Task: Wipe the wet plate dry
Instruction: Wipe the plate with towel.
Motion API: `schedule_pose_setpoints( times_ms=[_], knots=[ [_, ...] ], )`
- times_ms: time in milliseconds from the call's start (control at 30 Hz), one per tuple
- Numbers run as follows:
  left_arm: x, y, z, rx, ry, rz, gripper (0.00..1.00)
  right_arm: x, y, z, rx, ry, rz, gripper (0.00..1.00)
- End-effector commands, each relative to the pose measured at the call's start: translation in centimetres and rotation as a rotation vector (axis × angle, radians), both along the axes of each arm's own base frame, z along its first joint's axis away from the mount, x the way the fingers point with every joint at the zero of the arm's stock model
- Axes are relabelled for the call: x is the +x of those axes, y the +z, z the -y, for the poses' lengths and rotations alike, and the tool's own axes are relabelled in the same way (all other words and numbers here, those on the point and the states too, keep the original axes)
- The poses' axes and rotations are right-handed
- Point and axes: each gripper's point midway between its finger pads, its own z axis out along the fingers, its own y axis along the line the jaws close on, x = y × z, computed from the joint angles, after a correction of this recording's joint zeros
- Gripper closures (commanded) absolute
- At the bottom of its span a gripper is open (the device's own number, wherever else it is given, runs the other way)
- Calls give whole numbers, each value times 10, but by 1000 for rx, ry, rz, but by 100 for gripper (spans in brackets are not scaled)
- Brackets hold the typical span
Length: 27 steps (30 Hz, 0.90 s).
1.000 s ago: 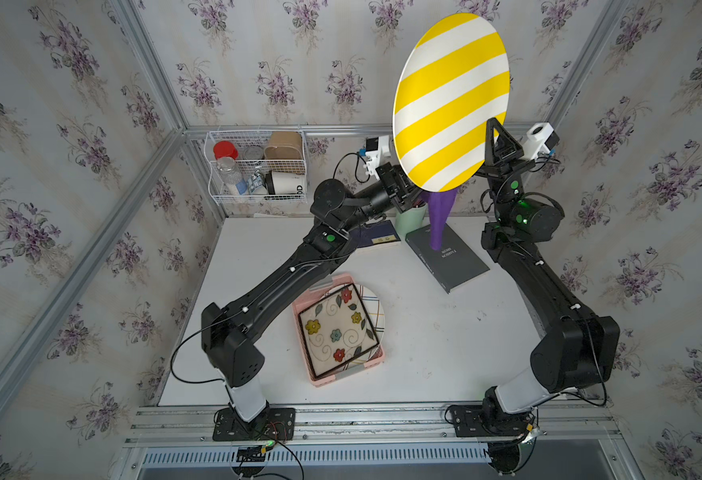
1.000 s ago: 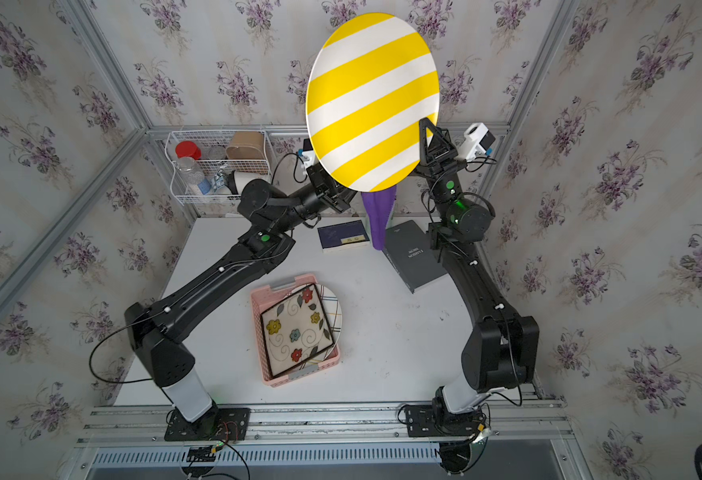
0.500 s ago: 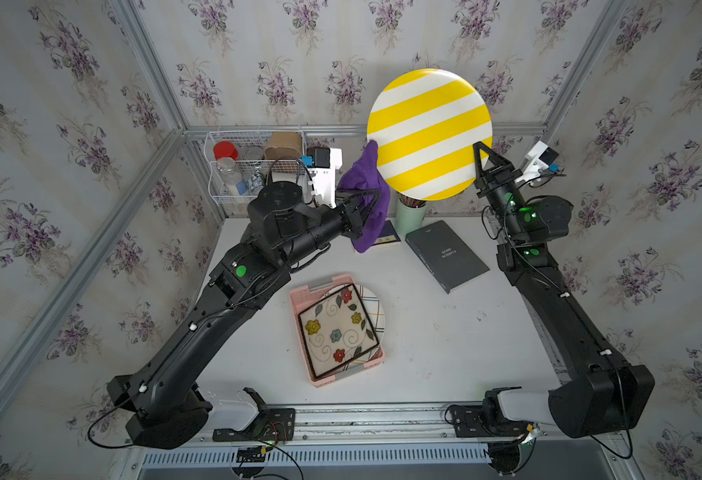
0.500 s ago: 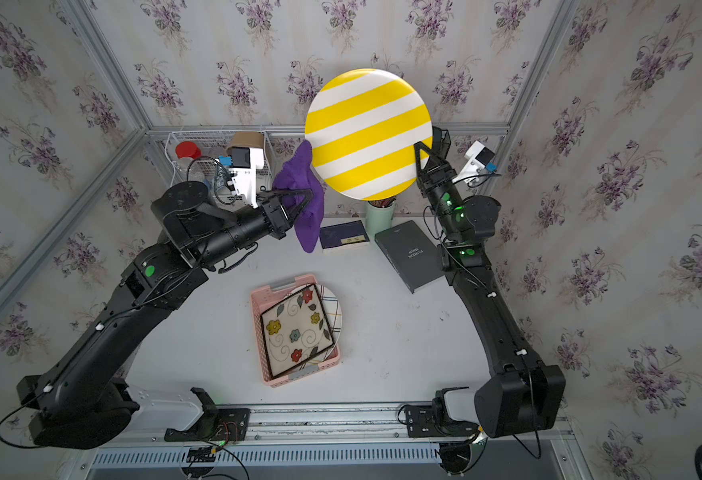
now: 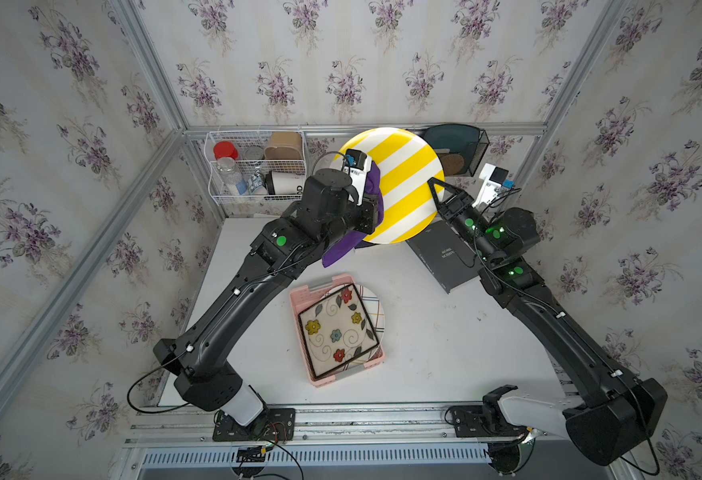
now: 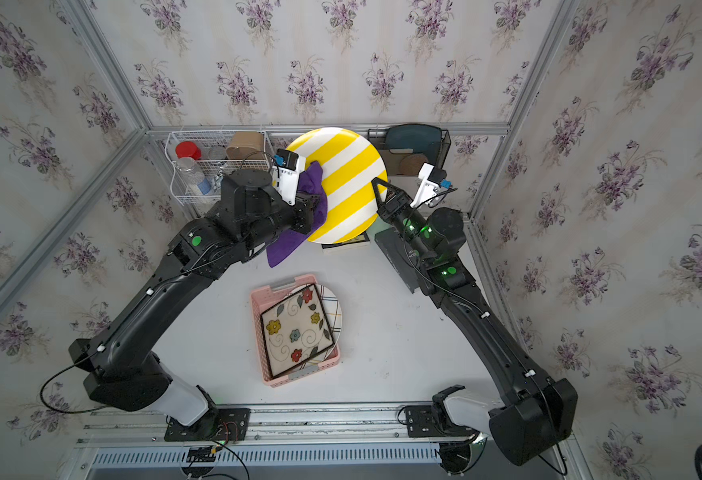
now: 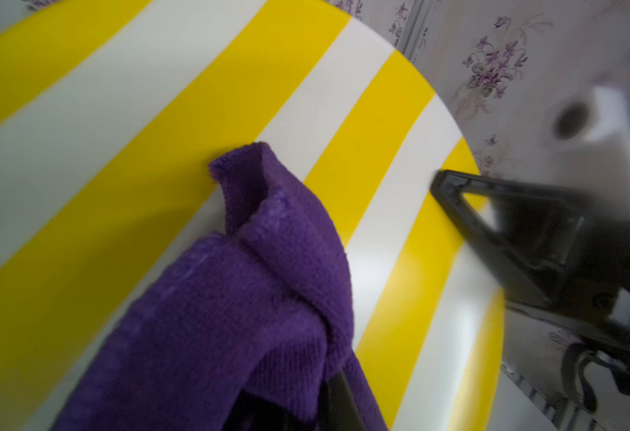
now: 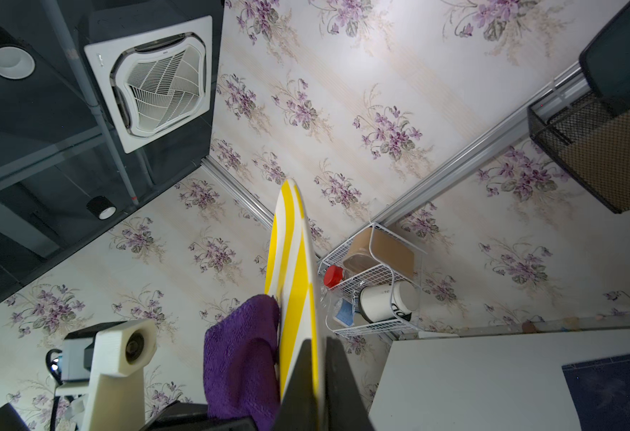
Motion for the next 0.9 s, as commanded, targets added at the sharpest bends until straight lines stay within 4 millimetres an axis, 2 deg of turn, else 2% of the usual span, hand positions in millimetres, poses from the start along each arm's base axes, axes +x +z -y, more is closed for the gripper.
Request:
schedule_pose_setpoints(
  times_ms=[0, 100, 167, 200, 267, 400, 467, 500, 567, 633, 700, 733, 800, 867],
  knots=[
    [-22, -17, 28, -72, -161, -134, 100, -13, 51, 11, 134, 9, 112, 100],
    [-4, -16, -17, -23, 44, -101, 100, -6, 51, 32, 182, -23, 91, 100],
    [8, -12, -50, -33, 149, -91, 100, -6, 48, 35, 177, -29, 89, 100],
    [10, -9, -56, -46, 159, -86, 100, -7, 48, 32, 163, -17, 94, 100],
    [8, -4, -50, -66, 107, -77, 100, -9, 45, 17, 147, 41, 87, 100],
    [-8, -4, 2, -126, -87, -119, 100, -19, 41, -21, 158, 156, 89, 100],
    [-15, -4, 22, -119, -130, -117, 100, -21, 42, -27, 166, 177, 92, 100],
    [-14, -5, 25, -113, -130, -125, 100, -22, 43, -26, 170, 174, 94, 100],
    [-4, -3, 13, -90, -48, -115, 100, -21, 44, -11, 179, 125, 93, 100],
    [15, 1, -26, -71, 109, -110, 100, -21, 41, 7, 189, 86, 84, 100],
    [27, 5, -58, -110, 192, -126, 100, -22, 34, 15, 172, 82, 74, 100],
    [31, 8, -69, -124, 211, -121, 100, -25, 33, 13, 148, 90, 83, 100],
    [33, 9, -79, -109, 220, -110, 100, -38, 34, -7, 78, 156, 114, 100],
    [33, 4, -68, -80, 157, -122, 100, -52, 33, -31, 20, 225, 147, 100]
  ],
)
